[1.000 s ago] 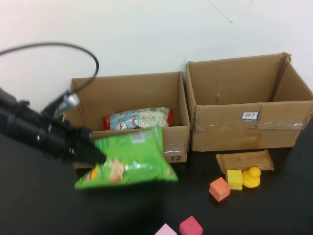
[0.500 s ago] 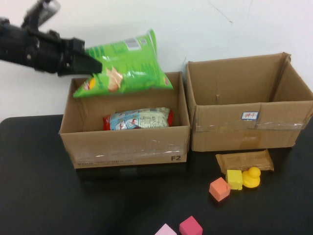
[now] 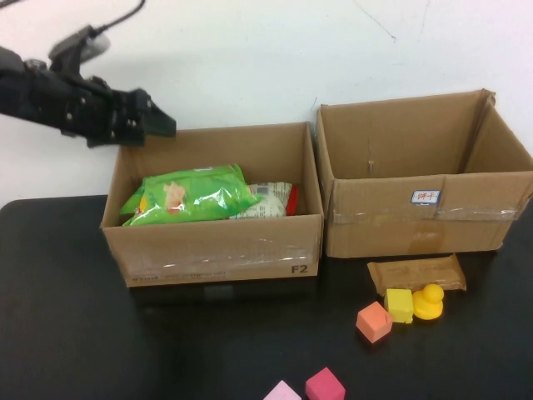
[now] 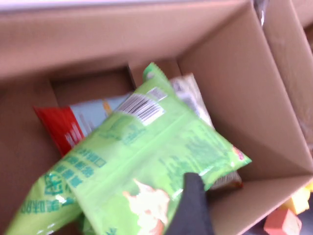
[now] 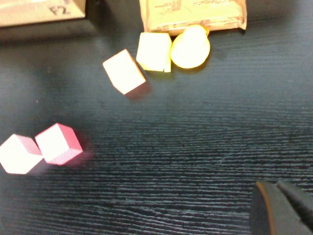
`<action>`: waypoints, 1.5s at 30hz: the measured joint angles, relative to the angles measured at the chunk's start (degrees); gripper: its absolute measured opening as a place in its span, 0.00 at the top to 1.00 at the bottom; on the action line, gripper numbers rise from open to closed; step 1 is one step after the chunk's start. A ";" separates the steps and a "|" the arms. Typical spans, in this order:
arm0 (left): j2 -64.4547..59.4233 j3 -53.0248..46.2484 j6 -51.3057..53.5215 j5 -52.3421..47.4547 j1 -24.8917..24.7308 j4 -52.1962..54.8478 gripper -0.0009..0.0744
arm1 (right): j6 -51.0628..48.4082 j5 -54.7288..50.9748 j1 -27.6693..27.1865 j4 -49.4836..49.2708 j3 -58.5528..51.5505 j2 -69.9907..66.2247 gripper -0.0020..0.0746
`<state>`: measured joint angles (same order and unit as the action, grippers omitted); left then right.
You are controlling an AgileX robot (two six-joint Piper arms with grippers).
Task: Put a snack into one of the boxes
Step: Place the potato chip in the potato chip box, then pick up the biscuit
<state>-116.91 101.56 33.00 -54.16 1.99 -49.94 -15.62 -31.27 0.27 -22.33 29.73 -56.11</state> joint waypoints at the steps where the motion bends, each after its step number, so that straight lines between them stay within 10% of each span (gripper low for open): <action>1: 0.00 0.82 -0.08 -0.01 0.08 0.21 0.32 | -0.64 -0.13 0.00 0.00 0.00 0.00 0.98; 8: 5.26 5.55 -3.50 -0.82 0.22 9.94 0.83 | -2.12 -0.36 0.00 -0.09 0.00 -1.41 0.98; 12: 11.24 5.93 -9.32 1.85 0.22 22.76 0.96 | -6.14 -0.24 0.00 -1.55 0.00 -4.21 0.98; 20: 21.80 1.63 -16.42 3.62 0.36 40.57 0.99 | -13.78 1.12 0.04 -6.82 0.00 -6.33 0.85; 29: 43.88 -34.32 -15.74 23.72 0.36 41.13 0.99 | -14.39 13.16 0.04 -13.89 0.00 -11.14 0.47; 45: 58.57 -61.41 -12.02 32.08 0.36 33.16 0.99 | -21.30 17.02 0.04 -26.65 15.03 -43.07 0.44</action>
<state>-58.35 40.15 20.98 -22.08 2.34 -16.79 -36.91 -14.25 0.31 -48.98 44.77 -99.18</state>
